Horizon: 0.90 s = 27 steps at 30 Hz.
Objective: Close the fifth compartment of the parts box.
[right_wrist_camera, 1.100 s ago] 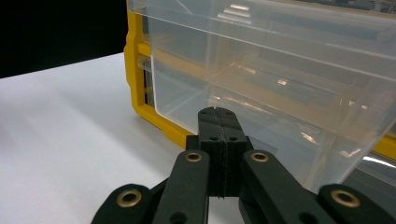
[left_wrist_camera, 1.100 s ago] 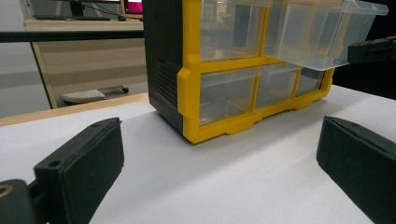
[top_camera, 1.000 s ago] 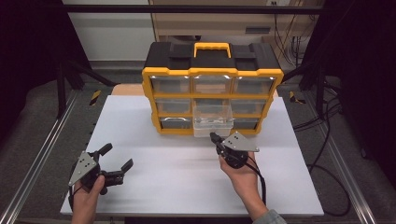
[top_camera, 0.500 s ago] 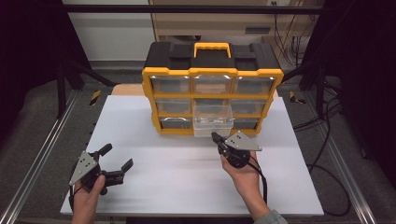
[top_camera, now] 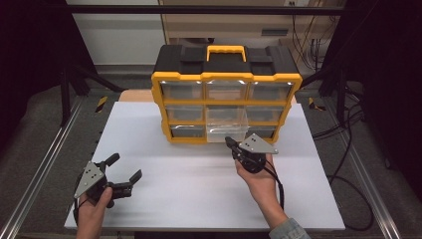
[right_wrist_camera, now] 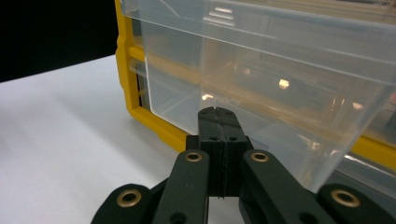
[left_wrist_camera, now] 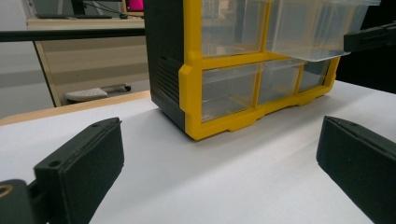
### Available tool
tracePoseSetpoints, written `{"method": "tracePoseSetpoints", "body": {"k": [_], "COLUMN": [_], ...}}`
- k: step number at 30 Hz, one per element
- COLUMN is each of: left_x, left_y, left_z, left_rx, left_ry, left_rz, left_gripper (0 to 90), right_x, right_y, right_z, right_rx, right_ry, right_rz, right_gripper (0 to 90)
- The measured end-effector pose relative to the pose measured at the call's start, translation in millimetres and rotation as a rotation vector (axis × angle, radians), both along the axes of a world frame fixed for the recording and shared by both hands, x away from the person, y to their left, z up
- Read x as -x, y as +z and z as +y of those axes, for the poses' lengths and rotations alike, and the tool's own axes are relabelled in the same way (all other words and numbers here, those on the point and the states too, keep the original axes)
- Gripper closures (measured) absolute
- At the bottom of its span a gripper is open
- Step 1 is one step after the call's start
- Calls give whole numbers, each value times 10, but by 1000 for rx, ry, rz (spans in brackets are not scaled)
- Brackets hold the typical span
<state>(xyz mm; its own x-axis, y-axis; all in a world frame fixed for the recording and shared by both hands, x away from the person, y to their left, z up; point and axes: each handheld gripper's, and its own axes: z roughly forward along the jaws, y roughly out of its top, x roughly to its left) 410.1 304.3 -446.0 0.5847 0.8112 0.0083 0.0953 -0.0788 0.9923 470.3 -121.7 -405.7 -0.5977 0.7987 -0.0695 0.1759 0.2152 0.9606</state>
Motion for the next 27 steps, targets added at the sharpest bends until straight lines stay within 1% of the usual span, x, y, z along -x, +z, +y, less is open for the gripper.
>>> {"method": "tracePoseSetpoints", "body": {"k": [9,12,20,27], "left_x": [-16,-14,-11,-17], "left_y": [11,12,11,10], "left_z": [-19,-27,-32,-28], "left_rx": [4,0,-4,-4], "left_ry": [-16,-19,-16,-17], "left_rz": [1,0,2,3], "left_gripper": [7,7,8,8], "right_x": [-128,-163,-241,-292], "right_y": [32,42,36,44], "right_z": [7,5,-3,-5], "right_rx": [-10,-23,-23,-20], "right_ry": [-12,-15,-29,-31], "right_rz": [36,48,68,72], "right_gripper": [900,900,900,900]}}
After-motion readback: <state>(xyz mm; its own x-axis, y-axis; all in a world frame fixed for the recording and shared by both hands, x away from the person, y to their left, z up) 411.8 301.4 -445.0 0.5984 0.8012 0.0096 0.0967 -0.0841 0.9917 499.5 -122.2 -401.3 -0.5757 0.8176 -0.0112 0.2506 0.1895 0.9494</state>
